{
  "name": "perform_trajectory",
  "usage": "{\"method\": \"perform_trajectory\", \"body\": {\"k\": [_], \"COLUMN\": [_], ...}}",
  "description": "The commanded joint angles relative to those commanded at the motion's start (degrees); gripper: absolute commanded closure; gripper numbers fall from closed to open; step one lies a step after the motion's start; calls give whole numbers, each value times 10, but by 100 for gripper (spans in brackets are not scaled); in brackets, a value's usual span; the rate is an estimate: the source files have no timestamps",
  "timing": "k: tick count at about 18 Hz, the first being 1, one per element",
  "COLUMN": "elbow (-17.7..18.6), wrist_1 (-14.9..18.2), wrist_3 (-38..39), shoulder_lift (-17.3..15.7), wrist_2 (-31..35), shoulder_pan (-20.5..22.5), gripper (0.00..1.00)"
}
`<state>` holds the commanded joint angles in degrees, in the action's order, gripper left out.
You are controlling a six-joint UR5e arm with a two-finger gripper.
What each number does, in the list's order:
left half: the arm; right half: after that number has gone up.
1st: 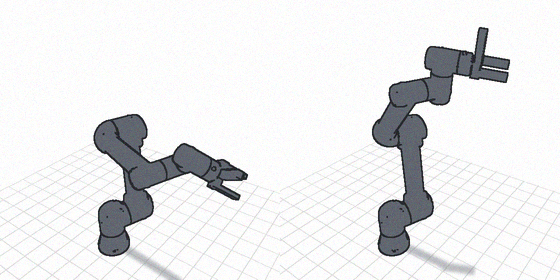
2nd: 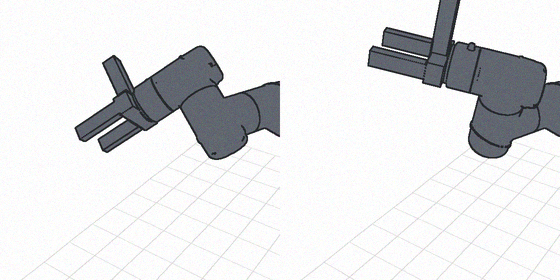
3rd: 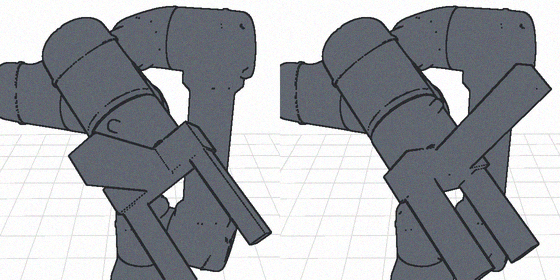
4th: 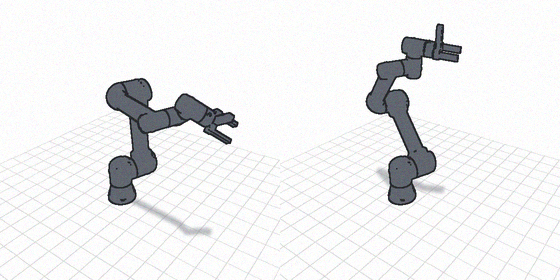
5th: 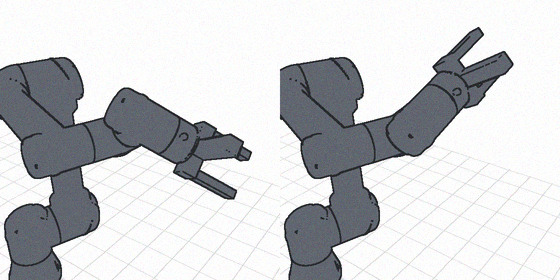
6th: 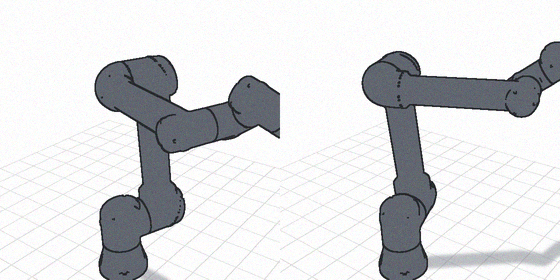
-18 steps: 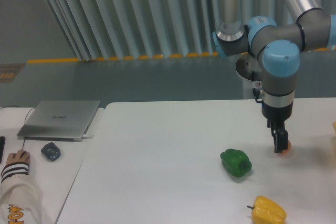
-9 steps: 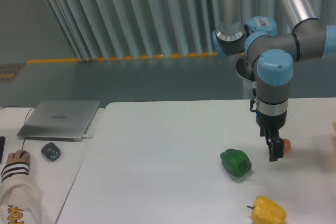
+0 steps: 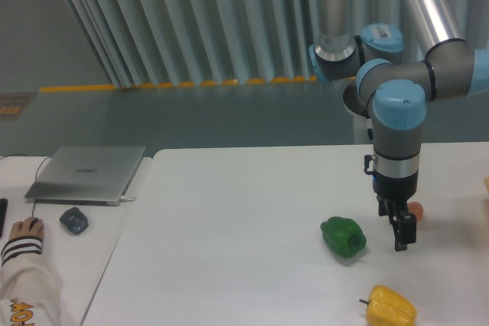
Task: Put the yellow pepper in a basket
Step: 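Move the gripper from the orange ball toward the yellow bell pepper, then lower the open gripper down onto the yellow bell pepper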
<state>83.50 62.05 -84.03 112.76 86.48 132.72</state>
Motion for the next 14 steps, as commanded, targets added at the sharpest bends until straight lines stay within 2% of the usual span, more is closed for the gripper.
{"method": "perform_trajectory", "body": {"k": [1, 4, 12, 14], "elbow": [-4, -5, -20, -27], "wrist_1": [-10, -68, -69, -83], "wrist_3": [8, 36, 36, 37], "shoulder_lift": [10, 33, 52, 58], "wrist_2": [0, 2, 3, 4], "shoulder_pan": [-8, -21, -24, -24], "gripper": [0, 0, 0, 0]}}
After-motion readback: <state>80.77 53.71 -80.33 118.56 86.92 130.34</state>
